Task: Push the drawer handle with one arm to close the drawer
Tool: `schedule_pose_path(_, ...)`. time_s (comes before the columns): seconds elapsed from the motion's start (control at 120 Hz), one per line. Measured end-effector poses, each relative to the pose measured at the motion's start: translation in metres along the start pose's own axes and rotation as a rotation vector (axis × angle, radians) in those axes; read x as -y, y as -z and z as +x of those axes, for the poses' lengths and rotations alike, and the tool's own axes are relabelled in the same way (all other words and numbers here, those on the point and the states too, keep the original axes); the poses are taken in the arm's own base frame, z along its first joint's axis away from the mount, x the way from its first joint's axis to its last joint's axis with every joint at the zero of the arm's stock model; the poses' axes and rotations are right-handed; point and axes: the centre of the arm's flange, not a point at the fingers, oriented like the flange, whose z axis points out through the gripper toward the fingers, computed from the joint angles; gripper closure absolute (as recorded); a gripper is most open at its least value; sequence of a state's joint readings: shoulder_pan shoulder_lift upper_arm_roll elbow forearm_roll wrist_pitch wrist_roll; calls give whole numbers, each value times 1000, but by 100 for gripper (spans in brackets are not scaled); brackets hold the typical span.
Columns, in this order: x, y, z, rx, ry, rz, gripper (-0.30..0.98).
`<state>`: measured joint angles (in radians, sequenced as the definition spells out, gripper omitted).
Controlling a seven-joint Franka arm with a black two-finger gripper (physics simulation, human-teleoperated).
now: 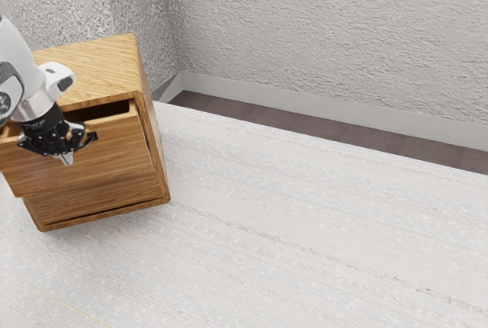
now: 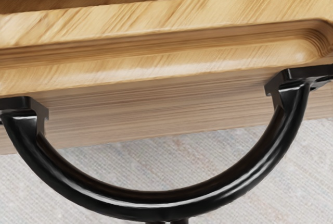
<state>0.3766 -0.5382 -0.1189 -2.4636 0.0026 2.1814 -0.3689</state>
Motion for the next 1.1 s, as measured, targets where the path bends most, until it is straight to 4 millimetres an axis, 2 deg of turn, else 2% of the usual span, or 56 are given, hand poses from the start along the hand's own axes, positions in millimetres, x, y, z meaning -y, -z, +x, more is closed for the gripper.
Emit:
schedule_pose_path(0.617, 5, -16, 55, -12, 7, 19, 79)
schedule_pose_path(0.825, 4, -16, 58, -15, -5, 20, 79)
schedule_pose_path(0.867, -3, -11, 49, -15, -25, 3, 78)
schedule_pose_path(0.908, -15, -1, 32, -5, -55, -26, 69)
schedule_pose_path(0.958, -29, 20, 14, 13, -91, -56, 58)
schedule_pose_path(1.0, -38, 40, 7, 24, -125, -72, 49)
schedule_pose_path(1.067, -62, 87, 12, 5, -216, -107, 36)
schedule_pose_path(1.1, -86, 124, 17, -25, -288, -135, 31)
